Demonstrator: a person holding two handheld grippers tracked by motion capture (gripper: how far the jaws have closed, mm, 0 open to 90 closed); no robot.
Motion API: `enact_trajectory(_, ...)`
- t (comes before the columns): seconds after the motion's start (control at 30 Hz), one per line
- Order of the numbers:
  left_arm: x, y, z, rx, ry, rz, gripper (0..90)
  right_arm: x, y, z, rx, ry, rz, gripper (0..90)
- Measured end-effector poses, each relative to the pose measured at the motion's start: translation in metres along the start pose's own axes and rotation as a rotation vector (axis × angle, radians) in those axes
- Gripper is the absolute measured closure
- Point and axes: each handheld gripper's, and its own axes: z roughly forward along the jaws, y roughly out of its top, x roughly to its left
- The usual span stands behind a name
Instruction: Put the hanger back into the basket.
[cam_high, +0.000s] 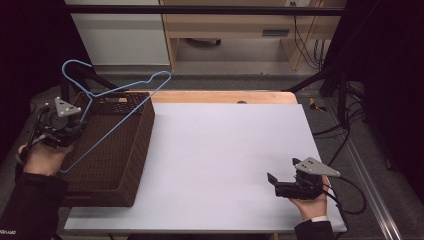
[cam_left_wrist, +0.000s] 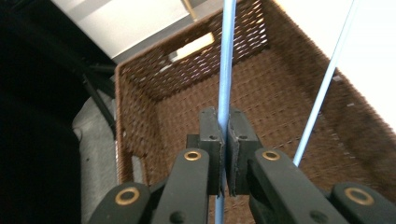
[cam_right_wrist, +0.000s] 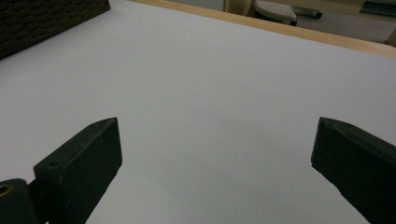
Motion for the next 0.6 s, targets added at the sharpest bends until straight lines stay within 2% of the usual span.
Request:
enact_trajectory(0.13,0.007,-0.009,0.008,0.037,0.034,-0.018,86.4,0.000,0.000,0.000,-0.002,0.000,0.001,2.5)
enact_trajectory(0.47,0.017,-0.032,0.027,0.097,0.060,-0.041,86.4,0.000,0.000,0.000,-0.002,-0.005,-0.002,2.5)
enact_trajectory(0.6,0.019,-0.045,0.040,0.140,0.069,-0.050,86.4,0.000,0.000,0.000,-0.006,-0.002,0.001,2.7)
